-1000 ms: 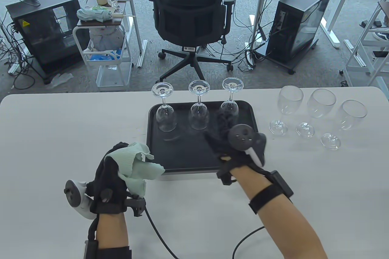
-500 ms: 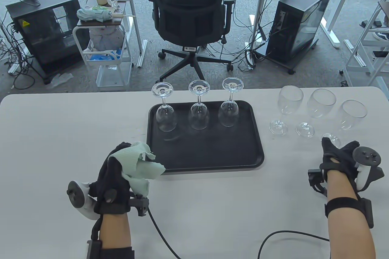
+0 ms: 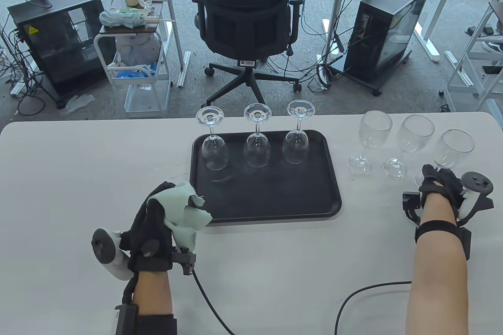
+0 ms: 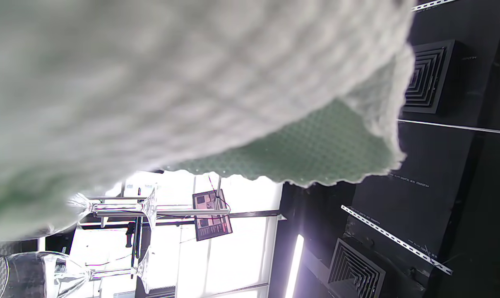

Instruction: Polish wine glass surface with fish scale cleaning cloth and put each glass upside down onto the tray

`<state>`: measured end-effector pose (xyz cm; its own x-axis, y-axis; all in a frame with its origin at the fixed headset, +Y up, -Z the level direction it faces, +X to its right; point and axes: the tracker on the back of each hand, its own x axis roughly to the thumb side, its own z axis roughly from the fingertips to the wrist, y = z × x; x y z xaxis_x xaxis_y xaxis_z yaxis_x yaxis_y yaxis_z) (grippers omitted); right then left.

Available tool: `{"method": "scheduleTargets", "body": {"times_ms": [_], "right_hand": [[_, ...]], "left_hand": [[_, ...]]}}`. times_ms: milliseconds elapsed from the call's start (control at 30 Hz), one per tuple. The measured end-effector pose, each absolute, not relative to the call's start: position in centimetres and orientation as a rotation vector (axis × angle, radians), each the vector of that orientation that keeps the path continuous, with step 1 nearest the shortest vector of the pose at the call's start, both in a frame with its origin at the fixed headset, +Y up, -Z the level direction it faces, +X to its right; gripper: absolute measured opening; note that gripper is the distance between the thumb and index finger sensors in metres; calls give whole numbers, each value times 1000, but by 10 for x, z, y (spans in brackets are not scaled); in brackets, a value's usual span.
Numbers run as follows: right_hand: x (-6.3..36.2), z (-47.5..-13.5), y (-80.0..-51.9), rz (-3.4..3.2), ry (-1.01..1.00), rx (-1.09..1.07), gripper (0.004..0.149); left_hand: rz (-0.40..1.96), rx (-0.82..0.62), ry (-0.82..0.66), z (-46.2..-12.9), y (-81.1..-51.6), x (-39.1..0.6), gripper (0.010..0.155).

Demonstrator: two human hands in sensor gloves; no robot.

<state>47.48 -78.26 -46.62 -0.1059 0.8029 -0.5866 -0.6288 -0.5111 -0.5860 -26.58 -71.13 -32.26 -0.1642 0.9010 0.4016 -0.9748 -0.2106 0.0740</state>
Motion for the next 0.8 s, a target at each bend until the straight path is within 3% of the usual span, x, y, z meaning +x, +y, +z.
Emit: {"method": "scheduleTargets", "body": {"times_ms": [133,267,400,567,700,800], "right_hand": [[476,-458,-780,1772,-275,-1104,45],[476,-435,-770,1734,-379,-920,43],[460,-407,-721,1995,-602,-586,41],[359,-362,-653,2524,-900,58,47],[266,-337,-644,2756,-955,336,47],[195,-321,-659,2831,-944,467,47]], "left_hand": [[1735,417,-231,-323,-712,-265,49],[1748,417,-238,-323,-712,-264,49],[1773,417,-239,-322,-713,-260,49],[1804,411,-235,-323,-715,-254,50],[1806,403,-236,-322,-717,-251,50],[1806,397,-233,-322,-719,-247,50]]}}
